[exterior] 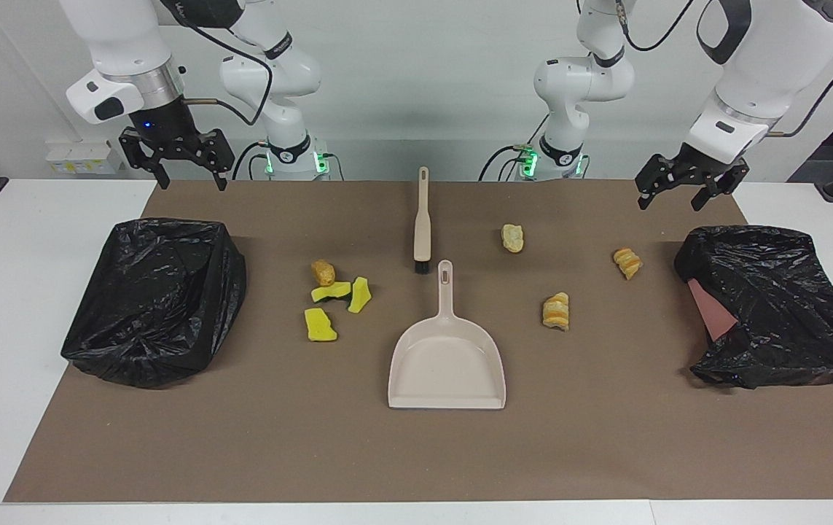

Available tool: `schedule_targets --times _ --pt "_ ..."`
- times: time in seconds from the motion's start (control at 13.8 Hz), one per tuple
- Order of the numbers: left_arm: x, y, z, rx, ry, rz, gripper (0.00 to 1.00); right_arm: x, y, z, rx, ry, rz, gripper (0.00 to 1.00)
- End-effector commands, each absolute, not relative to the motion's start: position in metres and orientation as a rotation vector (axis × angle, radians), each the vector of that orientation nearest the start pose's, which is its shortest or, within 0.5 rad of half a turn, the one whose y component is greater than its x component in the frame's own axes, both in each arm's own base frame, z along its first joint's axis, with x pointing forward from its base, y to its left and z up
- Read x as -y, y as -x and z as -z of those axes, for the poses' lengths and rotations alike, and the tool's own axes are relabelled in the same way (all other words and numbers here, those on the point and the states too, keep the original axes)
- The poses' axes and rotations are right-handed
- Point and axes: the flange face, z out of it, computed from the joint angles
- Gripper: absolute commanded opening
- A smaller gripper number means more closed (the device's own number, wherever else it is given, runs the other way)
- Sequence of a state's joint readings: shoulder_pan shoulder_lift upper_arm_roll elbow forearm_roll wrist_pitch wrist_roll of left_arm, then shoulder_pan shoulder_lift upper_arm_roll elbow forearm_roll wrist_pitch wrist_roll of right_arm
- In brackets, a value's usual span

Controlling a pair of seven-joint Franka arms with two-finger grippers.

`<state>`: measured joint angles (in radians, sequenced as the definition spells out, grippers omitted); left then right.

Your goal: Sweep and dump trash in bin

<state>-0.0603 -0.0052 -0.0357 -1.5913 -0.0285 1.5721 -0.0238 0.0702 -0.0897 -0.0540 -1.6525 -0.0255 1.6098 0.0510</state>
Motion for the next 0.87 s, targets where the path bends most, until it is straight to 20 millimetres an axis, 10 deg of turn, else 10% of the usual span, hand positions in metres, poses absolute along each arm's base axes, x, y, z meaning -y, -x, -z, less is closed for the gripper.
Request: schedule_targets --times 0.0,0.8 --pt "0.053 -0.543 -0.621 -0.123 3.156 -0.026 1.00 -0.002 -0.518 -0.646 -0.057 3.135 0.046 1.00" --pt "0.077 -0.536 -0.602 -0.165 3.164 -0.052 1.00 0.001 -0.503 -0.655 -0.047 3.135 0.004 1.00"
